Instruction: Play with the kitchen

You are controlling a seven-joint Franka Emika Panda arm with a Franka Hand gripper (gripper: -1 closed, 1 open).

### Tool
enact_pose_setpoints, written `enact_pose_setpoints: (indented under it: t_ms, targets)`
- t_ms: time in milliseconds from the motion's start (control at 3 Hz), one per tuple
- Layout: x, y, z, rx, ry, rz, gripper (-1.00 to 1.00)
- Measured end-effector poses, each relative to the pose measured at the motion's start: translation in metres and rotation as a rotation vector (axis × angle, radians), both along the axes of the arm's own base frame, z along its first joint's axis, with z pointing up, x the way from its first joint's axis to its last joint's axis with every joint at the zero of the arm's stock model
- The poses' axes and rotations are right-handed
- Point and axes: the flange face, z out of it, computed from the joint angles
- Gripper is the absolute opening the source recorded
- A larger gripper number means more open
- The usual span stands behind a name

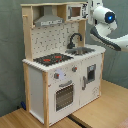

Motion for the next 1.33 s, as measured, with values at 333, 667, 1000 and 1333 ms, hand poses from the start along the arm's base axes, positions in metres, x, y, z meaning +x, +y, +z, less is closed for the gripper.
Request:
enact_pose_setpoints:
  t_ms: [333,667,1000,1333]
  targets:
    - [-0.018,0.009,-0.016,-0.024,0.000,-0.011,1.00]
    - [-0.031,0.003,-0.037,-0.020,0.015,-0.025,1.00]
    - [-0.047,-0.003,-0.059,-0.004,0.036,-0.030,1.00]
    - [-0.061,-0.009,-0.077,0.033,0.060,-0.040,1.00]
